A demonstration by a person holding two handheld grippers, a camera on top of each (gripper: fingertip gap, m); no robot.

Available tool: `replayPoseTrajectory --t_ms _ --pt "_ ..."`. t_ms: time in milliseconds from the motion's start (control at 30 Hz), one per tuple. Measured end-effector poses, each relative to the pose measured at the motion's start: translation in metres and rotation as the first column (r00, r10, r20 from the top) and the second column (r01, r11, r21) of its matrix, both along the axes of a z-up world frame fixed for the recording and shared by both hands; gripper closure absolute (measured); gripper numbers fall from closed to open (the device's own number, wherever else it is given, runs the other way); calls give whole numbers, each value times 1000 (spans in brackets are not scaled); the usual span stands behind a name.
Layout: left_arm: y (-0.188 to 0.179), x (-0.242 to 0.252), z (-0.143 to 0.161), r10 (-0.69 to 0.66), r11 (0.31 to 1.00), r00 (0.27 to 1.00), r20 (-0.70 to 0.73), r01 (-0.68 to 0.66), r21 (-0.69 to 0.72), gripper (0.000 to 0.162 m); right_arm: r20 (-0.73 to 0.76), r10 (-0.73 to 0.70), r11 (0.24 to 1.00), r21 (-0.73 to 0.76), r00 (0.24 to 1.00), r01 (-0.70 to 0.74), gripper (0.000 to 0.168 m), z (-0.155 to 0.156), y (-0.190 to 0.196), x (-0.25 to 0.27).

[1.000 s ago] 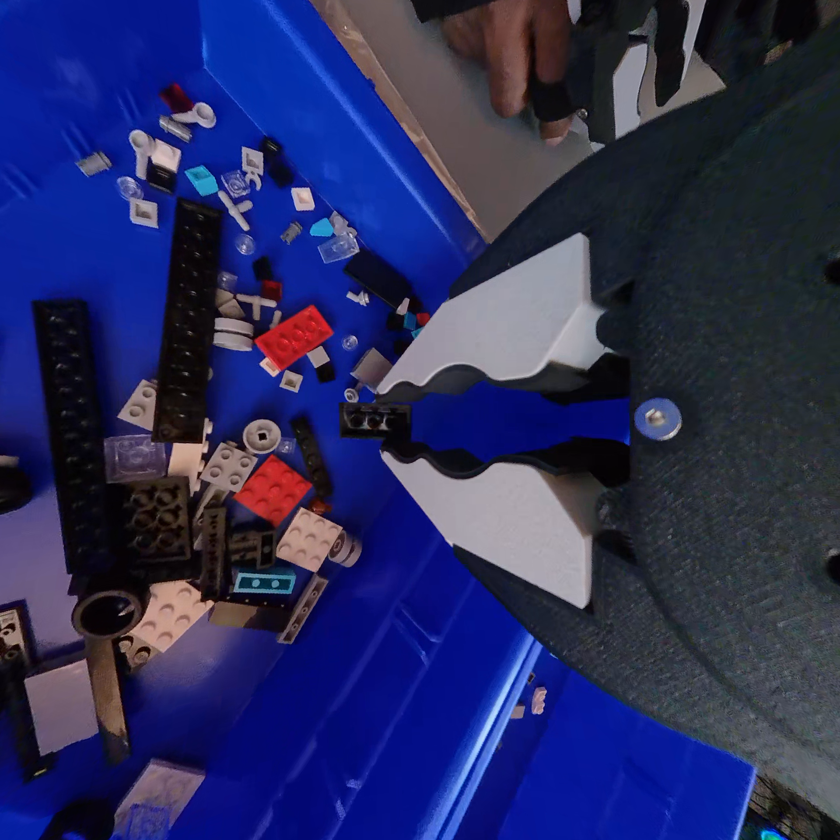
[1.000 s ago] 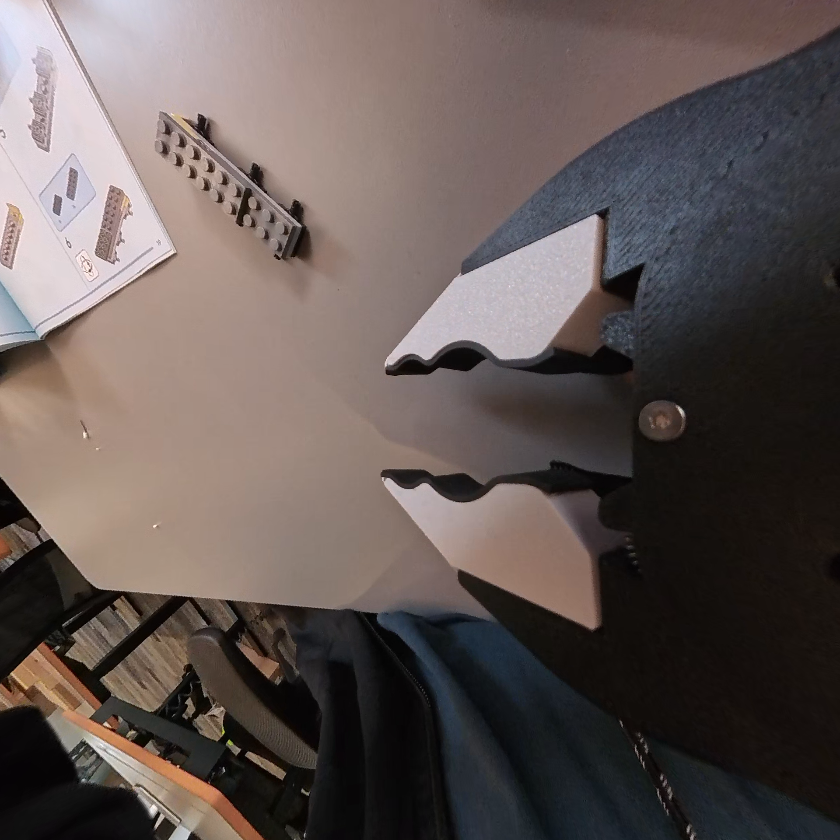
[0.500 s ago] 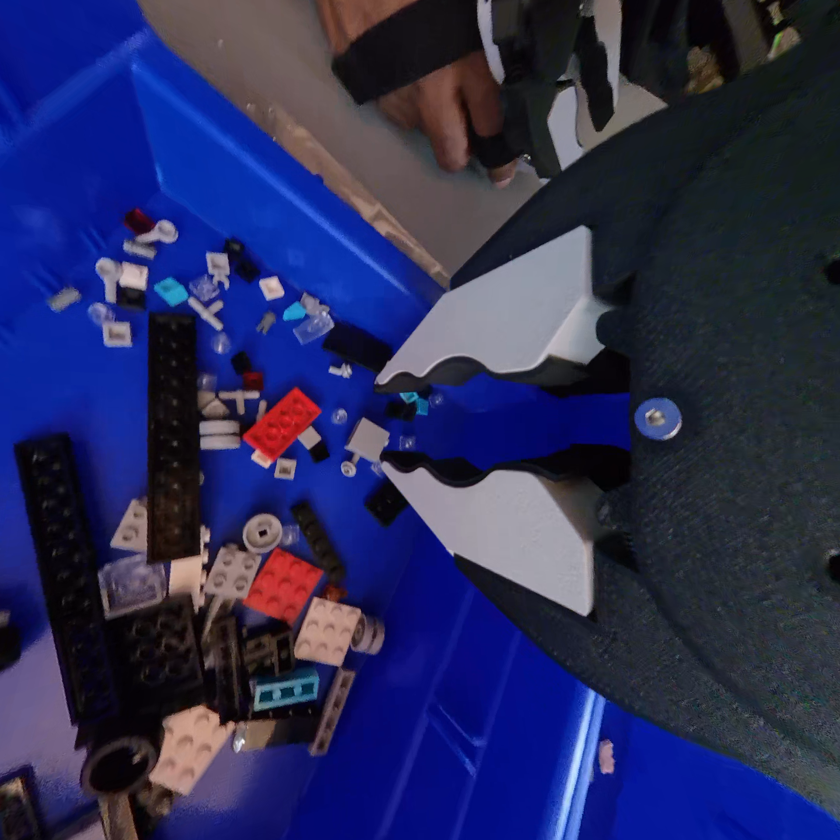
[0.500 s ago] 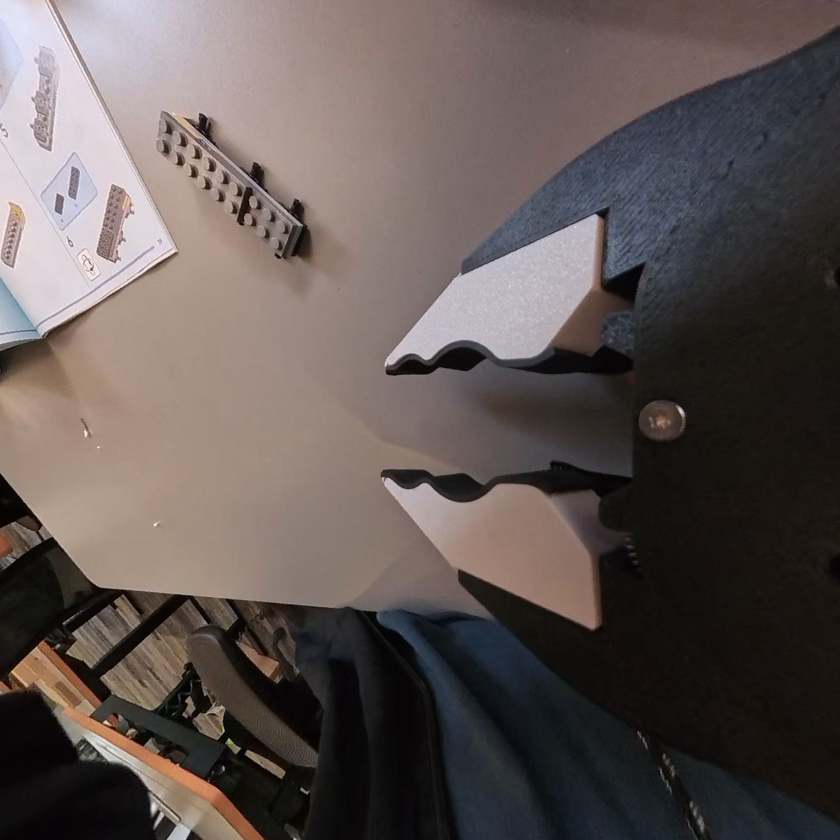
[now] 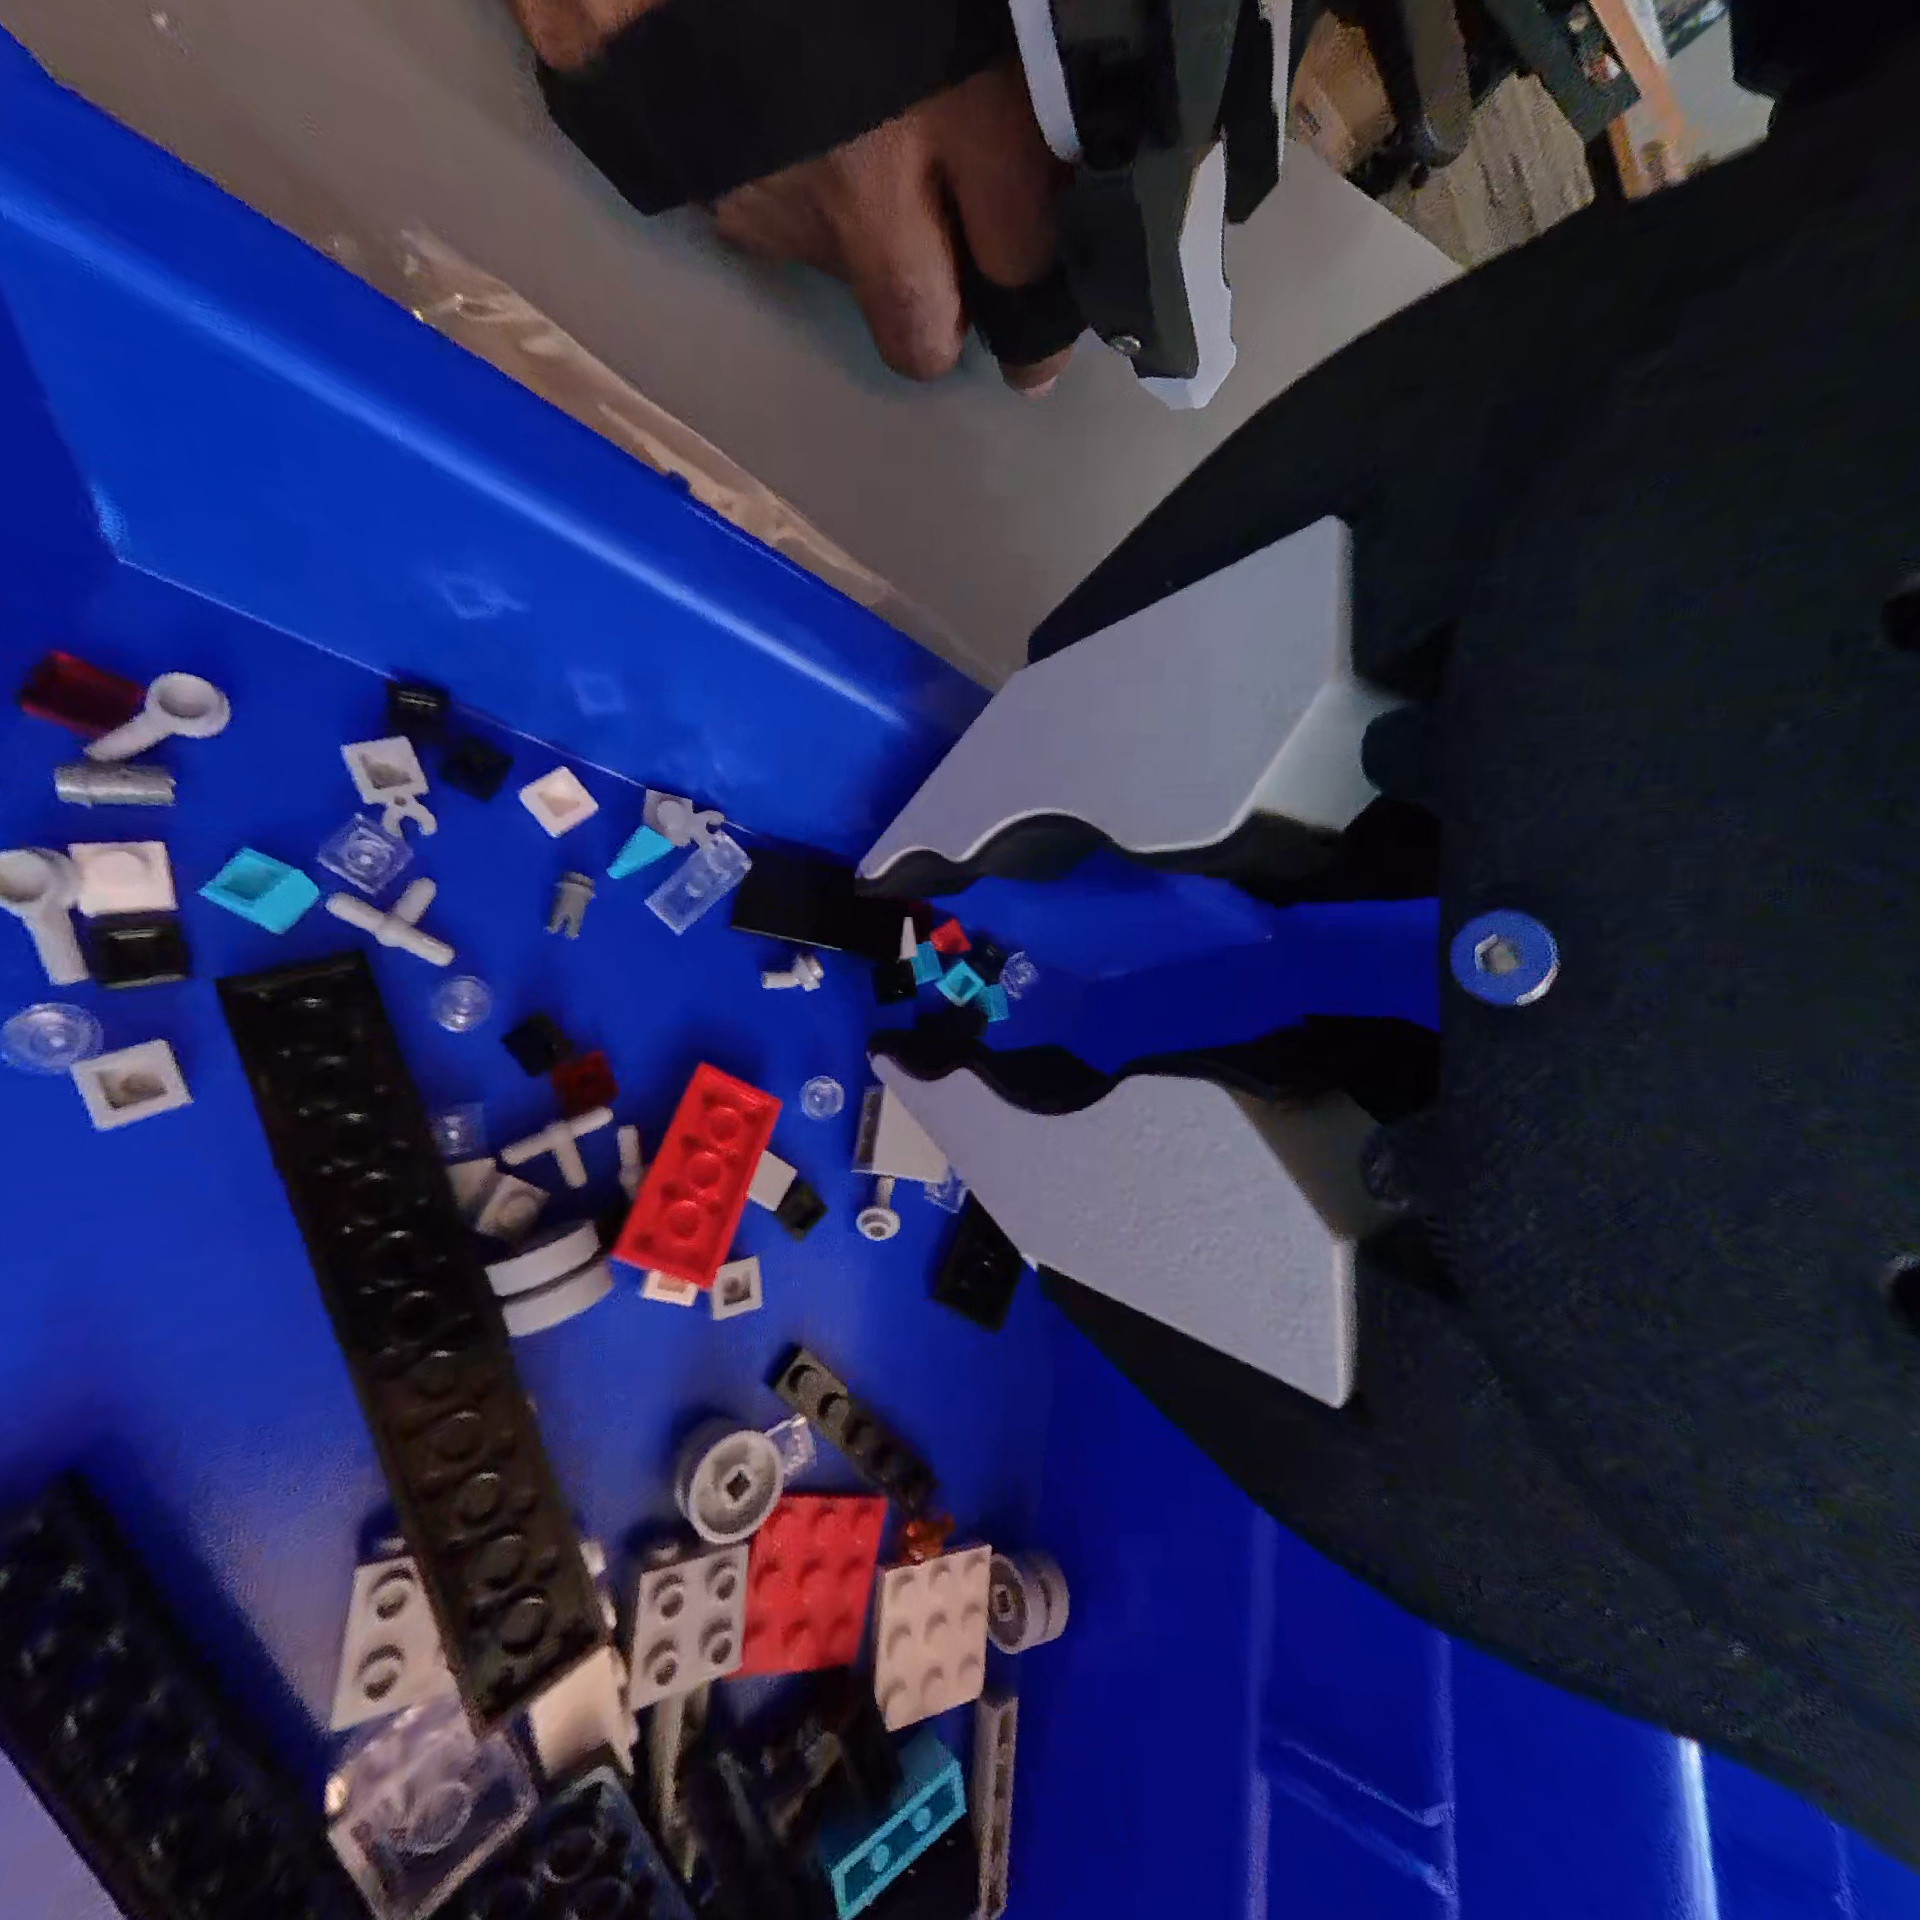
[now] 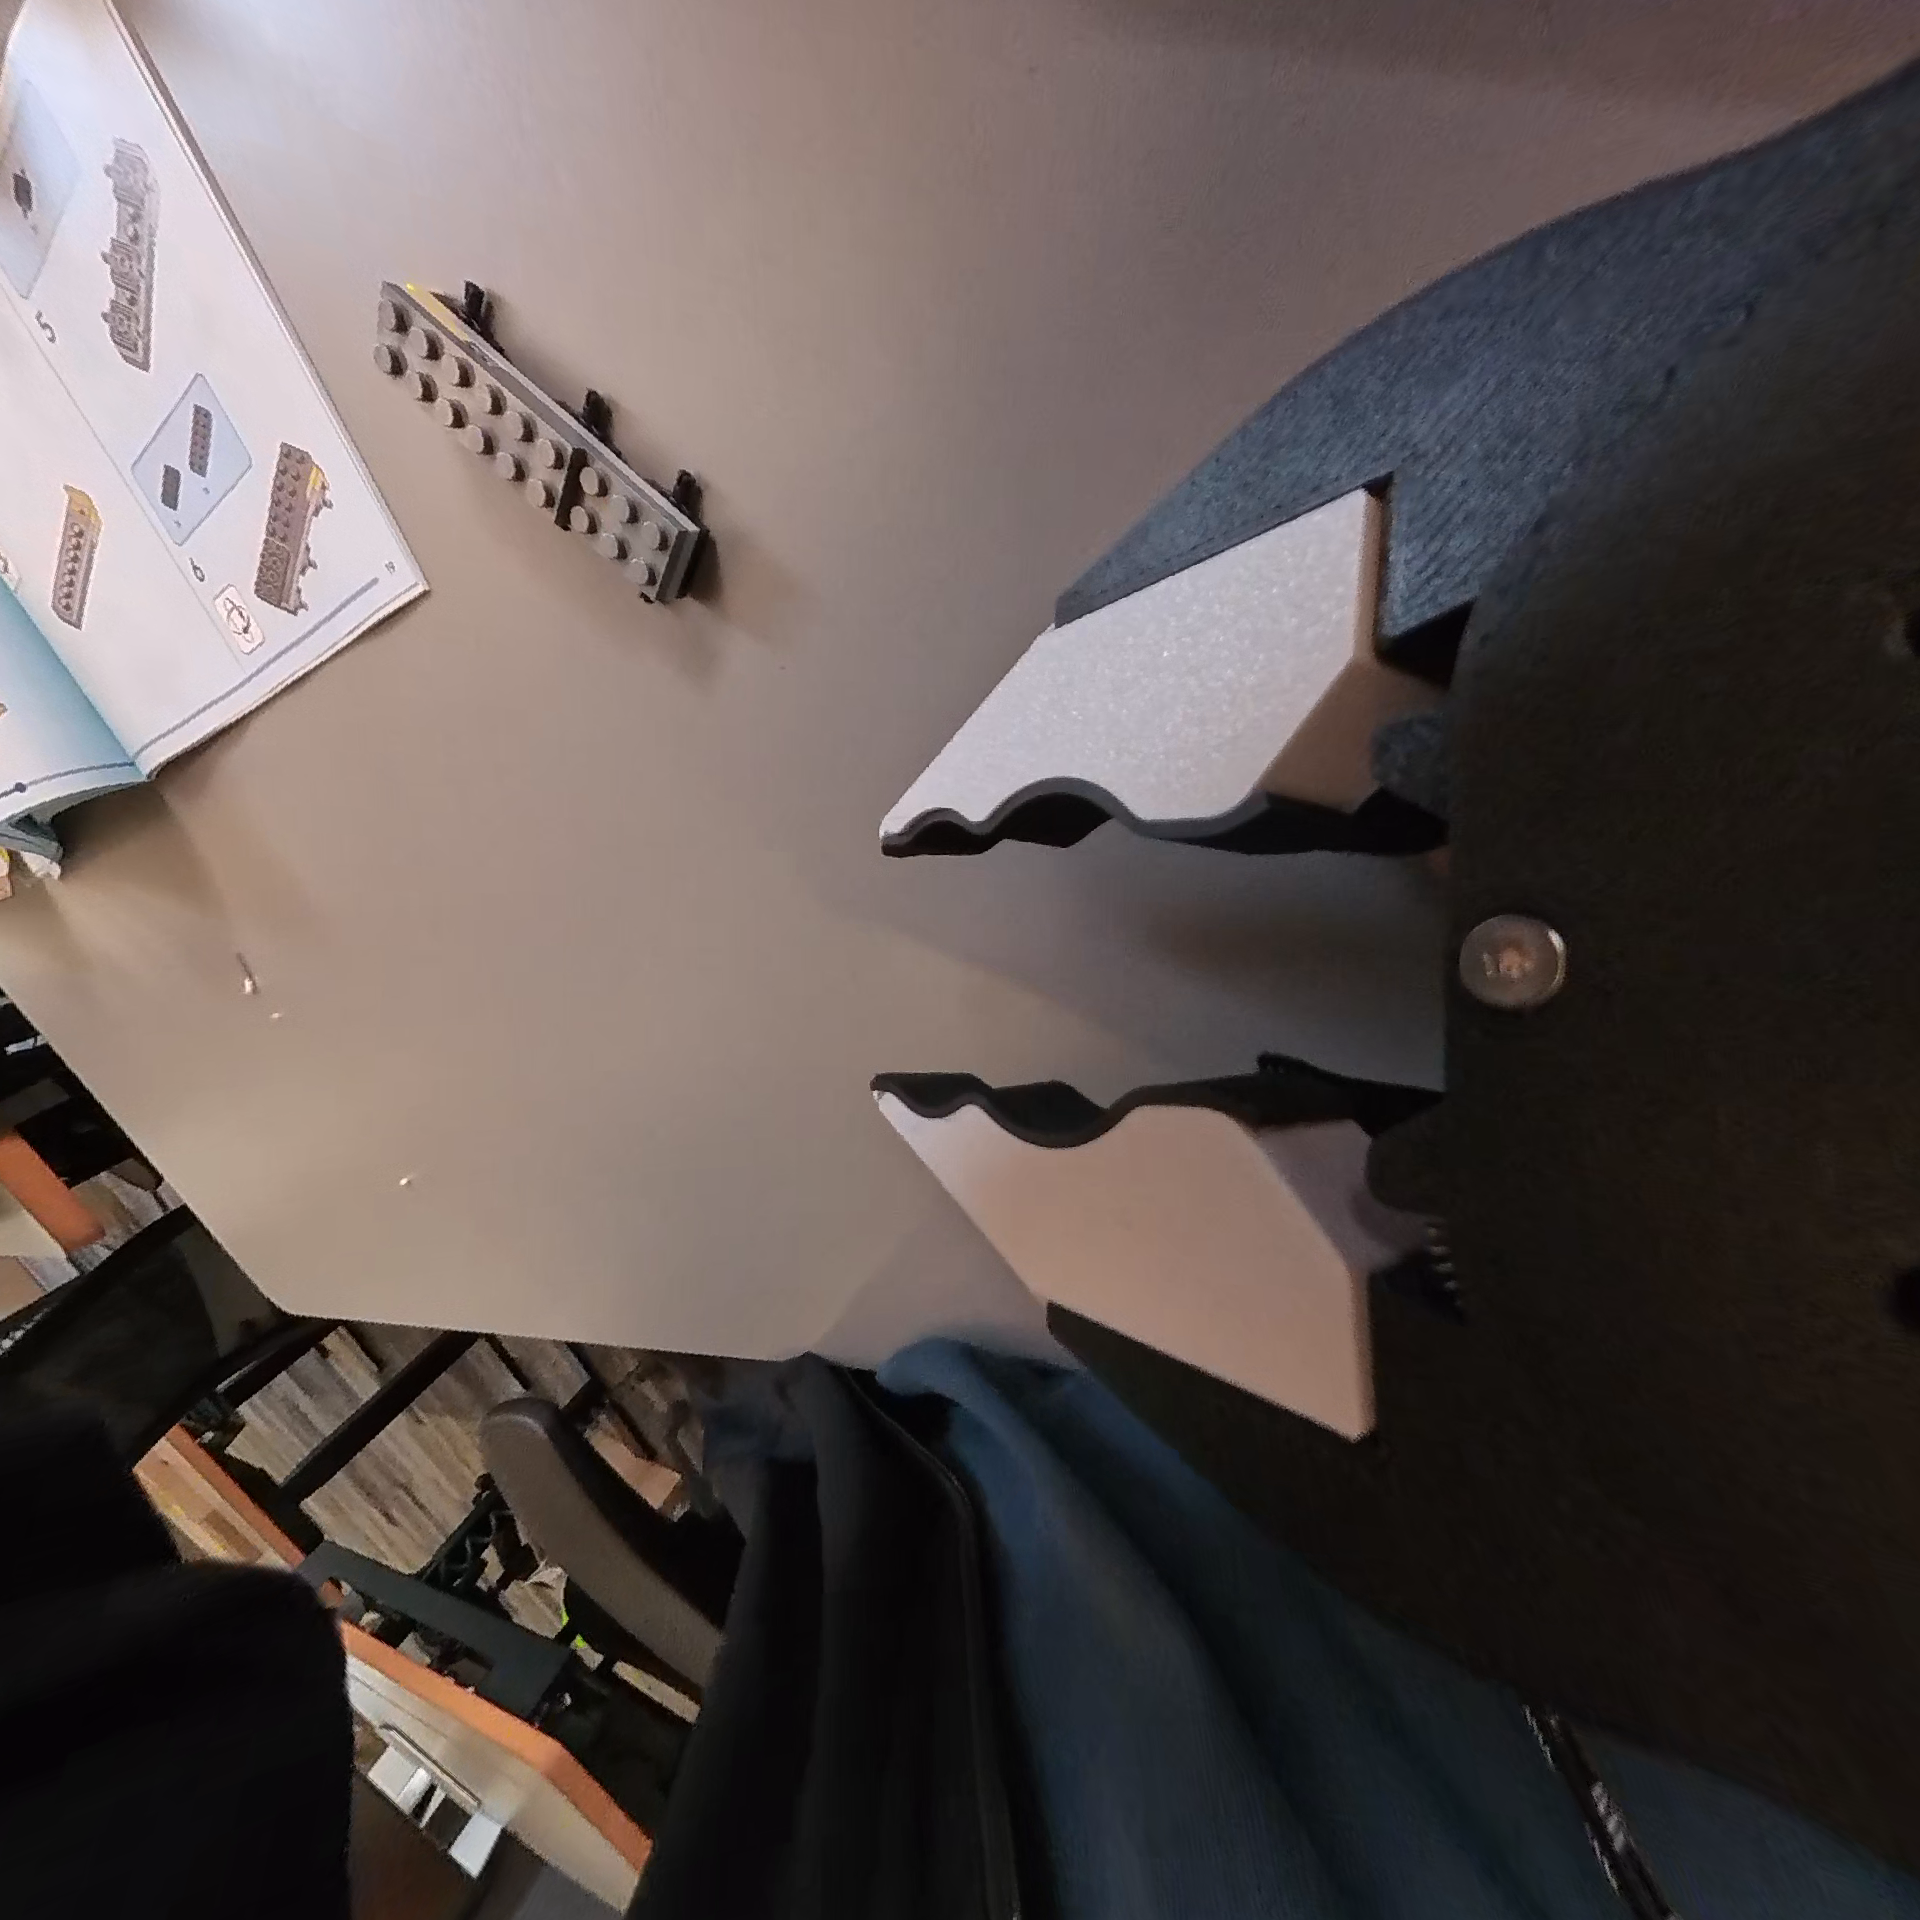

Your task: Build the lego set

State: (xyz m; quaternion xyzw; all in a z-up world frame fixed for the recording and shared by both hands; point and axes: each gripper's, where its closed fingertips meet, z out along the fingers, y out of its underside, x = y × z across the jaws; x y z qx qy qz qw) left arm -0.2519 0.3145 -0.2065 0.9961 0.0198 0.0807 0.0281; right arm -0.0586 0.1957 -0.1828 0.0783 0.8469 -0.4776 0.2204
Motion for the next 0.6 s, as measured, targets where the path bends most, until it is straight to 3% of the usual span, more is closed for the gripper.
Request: replayPoseTrajectory --t_ms 167,600 --pt "7 -10 -8 -6 1000 999 -42 5 -23 138 18 -6 1000 -13 1000 7 126 2 0 -1" --pt "25 -57 12 194 970 971 -140 -168 175 137 58 -22 999 -36 998 24 126 6 1 -5"
